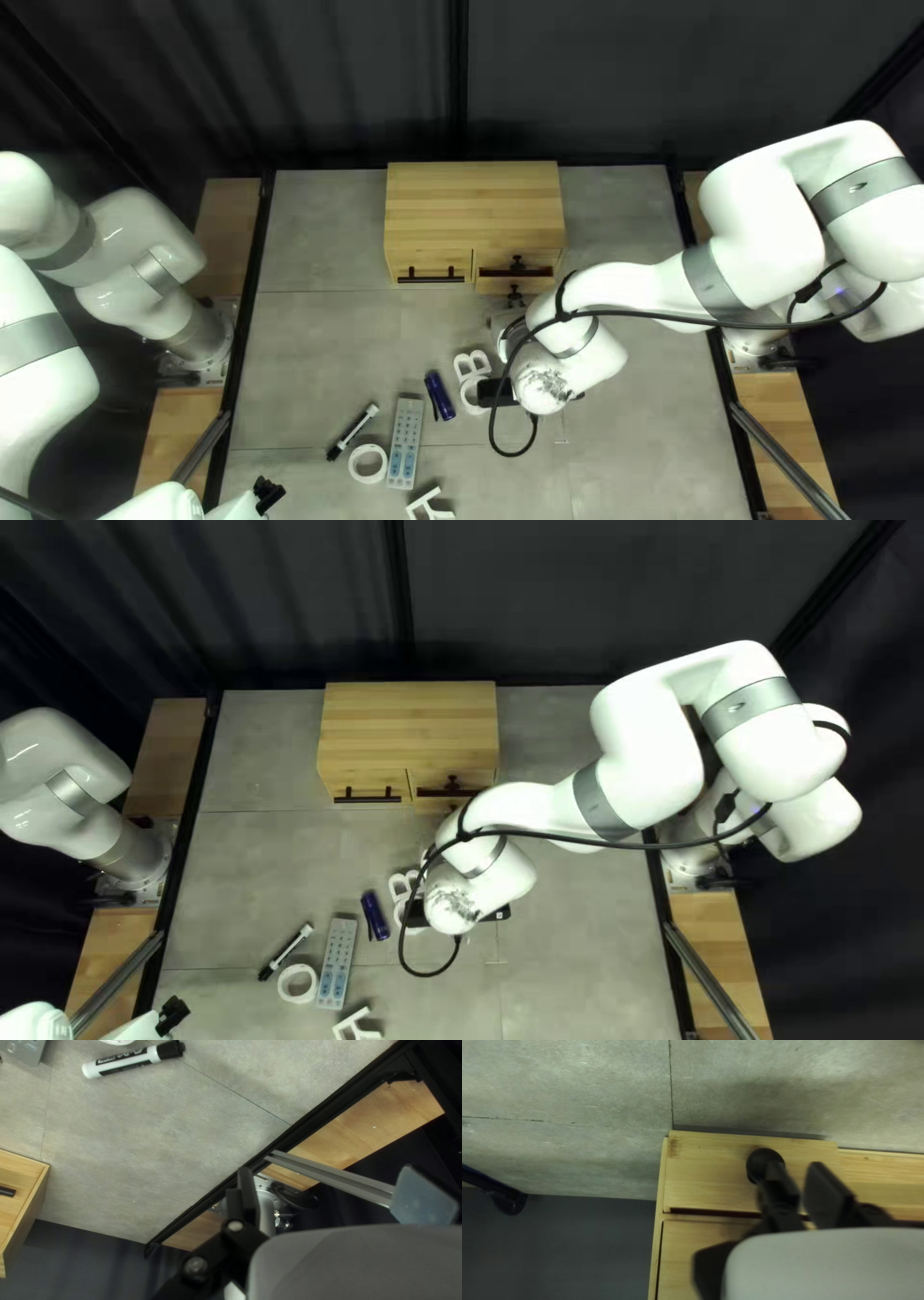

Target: Open drawers and place objects into drawer and close

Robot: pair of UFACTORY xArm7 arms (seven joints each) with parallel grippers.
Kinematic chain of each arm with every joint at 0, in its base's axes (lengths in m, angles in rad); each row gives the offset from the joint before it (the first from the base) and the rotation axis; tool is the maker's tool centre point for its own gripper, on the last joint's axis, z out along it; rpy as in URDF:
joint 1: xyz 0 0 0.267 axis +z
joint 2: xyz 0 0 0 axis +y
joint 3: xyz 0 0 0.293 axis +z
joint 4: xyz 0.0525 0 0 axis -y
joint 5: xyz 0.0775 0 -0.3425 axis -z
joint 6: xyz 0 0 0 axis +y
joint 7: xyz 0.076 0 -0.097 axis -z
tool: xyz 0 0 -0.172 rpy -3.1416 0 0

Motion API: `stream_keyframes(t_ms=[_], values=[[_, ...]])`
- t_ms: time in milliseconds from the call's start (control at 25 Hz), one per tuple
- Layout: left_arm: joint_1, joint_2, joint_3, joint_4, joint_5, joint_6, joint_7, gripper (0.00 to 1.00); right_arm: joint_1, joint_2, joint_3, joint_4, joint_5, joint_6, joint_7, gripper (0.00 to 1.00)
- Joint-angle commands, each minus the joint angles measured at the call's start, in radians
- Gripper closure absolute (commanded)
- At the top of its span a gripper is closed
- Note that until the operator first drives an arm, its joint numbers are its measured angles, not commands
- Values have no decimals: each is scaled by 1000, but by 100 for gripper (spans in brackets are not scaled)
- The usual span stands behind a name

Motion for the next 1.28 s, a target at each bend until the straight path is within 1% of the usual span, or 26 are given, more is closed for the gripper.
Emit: stream_keyframes(t_ms=[40,240,480,760,880,920,960,1080,1200,1240,1280], values=[[0,0,0,0,0,0,0,0,-6,3,-2,-10,0,-14,-2,0],[0,0,0,0,0,0,0,0,-25,19,-15,-27,-14,-58,7,0],[0,0,0,0,0,0,0,0,-49,29,-32,-30,-26,-86,0,0],[0,0,0,0,0,0,0,0,-59,32,-40,-31,-28,-94,0,14],[0,0,0,0,0,0,0,0,-61,35,-40,-30,-25,-97,0,22],[0,0,0,0,0,0,0,0,-62,36,-40,-28,-23,-97,-1,26],[0,0,0,0,0,0,0,0,-62,37,-39,-26,-22,-97,-2,28],[0,0,0,0,0,0,0,0,-63,38,-39,-25,-20,-98,-3,48],[0,0,0,0,0,0,0,0,-65,40,-40,-25,-20,-101,-3,57],[0,0,0,0,0,0,0,0,-66,40,-40,-27,-20,-103,-4,56],[0,0,0,0,0,0,0,0,-66,39,-40,-27,-20,-103,-4,52]])
